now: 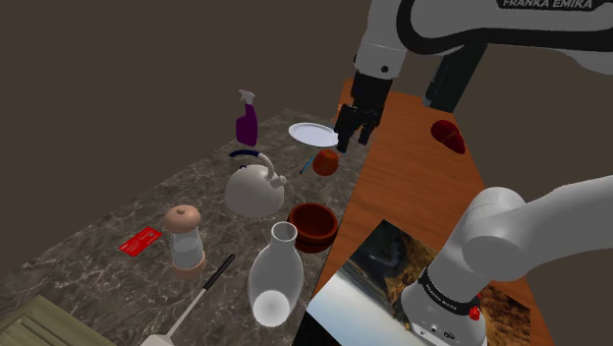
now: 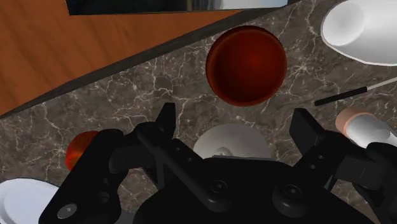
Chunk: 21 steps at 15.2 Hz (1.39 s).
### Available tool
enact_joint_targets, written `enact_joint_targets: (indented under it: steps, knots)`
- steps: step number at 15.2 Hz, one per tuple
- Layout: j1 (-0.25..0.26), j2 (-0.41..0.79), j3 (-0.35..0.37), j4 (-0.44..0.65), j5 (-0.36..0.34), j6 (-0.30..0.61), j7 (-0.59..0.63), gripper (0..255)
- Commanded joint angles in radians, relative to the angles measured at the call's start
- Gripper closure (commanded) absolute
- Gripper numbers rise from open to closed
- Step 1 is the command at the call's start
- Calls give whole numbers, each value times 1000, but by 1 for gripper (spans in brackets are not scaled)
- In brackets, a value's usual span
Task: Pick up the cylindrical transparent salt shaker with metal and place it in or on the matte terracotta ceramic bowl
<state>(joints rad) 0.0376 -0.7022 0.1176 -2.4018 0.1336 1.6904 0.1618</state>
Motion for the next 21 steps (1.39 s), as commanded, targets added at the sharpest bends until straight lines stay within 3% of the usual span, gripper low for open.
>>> enact_joint_targets:
  steps: [1, 12, 21]
  knots:
    - [13, 41, 32, 2, 25, 48, 30, 0]
    - [65, 334, 209, 112, 95, 287, 198, 0]
    - [96, 635, 332, 306, 24, 433, 368, 0]
